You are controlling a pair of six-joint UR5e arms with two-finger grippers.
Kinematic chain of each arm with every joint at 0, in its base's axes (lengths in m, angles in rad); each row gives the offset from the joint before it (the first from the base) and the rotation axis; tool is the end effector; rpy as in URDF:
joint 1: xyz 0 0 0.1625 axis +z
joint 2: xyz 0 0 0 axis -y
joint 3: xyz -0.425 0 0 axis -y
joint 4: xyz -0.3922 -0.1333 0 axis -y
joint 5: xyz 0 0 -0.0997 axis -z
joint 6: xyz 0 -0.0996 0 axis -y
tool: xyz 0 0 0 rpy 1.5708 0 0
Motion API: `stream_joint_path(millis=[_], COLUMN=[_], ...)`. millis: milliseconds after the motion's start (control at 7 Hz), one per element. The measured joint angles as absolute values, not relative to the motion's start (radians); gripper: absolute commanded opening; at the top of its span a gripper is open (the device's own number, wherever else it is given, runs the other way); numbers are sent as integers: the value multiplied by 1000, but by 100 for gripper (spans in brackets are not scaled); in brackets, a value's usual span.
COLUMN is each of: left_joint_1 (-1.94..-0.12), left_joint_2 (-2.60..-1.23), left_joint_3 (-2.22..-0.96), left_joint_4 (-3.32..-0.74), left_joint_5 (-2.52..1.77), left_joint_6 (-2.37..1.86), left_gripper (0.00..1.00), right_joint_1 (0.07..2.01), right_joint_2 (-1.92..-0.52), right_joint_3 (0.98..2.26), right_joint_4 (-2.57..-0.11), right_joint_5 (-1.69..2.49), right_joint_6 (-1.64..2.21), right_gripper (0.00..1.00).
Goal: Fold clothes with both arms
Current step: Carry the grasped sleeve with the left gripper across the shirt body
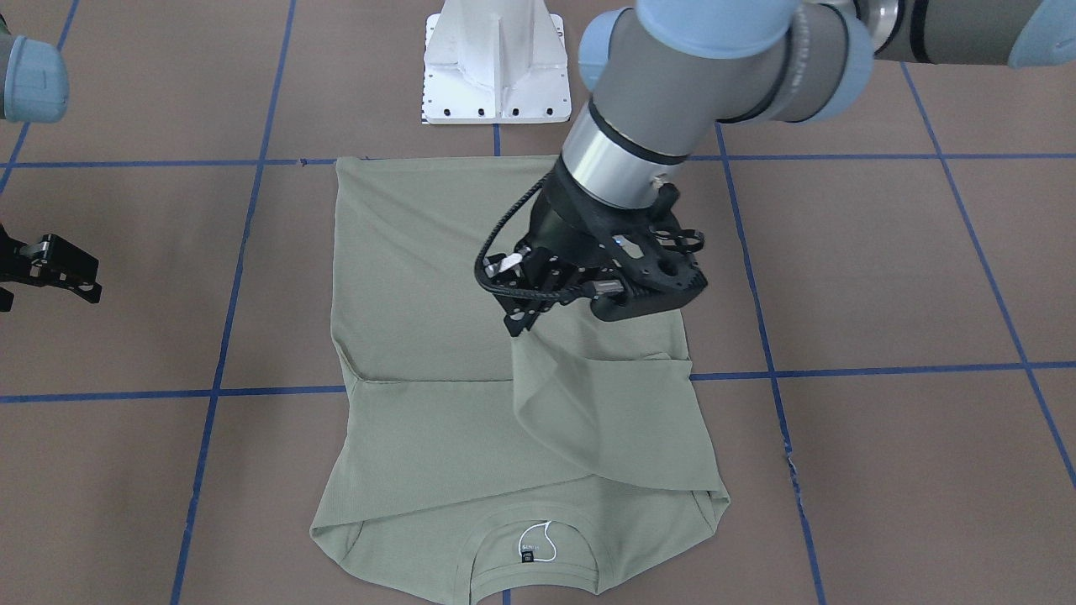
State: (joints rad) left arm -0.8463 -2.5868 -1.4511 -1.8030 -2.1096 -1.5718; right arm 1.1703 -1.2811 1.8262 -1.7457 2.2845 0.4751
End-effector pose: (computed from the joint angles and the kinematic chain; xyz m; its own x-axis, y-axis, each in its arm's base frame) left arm 0.4197 -0.5982 0.0265 0.2833 -0.3214 -0.9036 0.3357 0.9158 -0.2205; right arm -0.1622 -0.5578 0.4006 0.7032 -0.0633 0.7082 0.0470 0.9980 0.0426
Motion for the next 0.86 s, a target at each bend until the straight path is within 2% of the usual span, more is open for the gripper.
stream_joint_path(millis=[571, 714, 857], left_joint_1=[-713, -673, -622], left_joint_2=[-2600, -2619, -2671], left_joint_3=[-1254, -1218, -1146], left_joint_4=[-2053, -2078, -2103], left_joint_5=[-1974, -1938, -1887], left_joint_6=[-1656, -1658, -1659], left_gripper=[0, 31, 99], right_joint_1=[1170, 1169, 1169], right_joint_2=[-1281, -1275, -1272], right_joint_3=[1823, 1821, 1821], right_joint_4=[-1746, -1746, -1746], right_joint_5=[2283, 2282, 2283], right_joint_6=[480, 483, 485], right_gripper=[100, 100, 100])
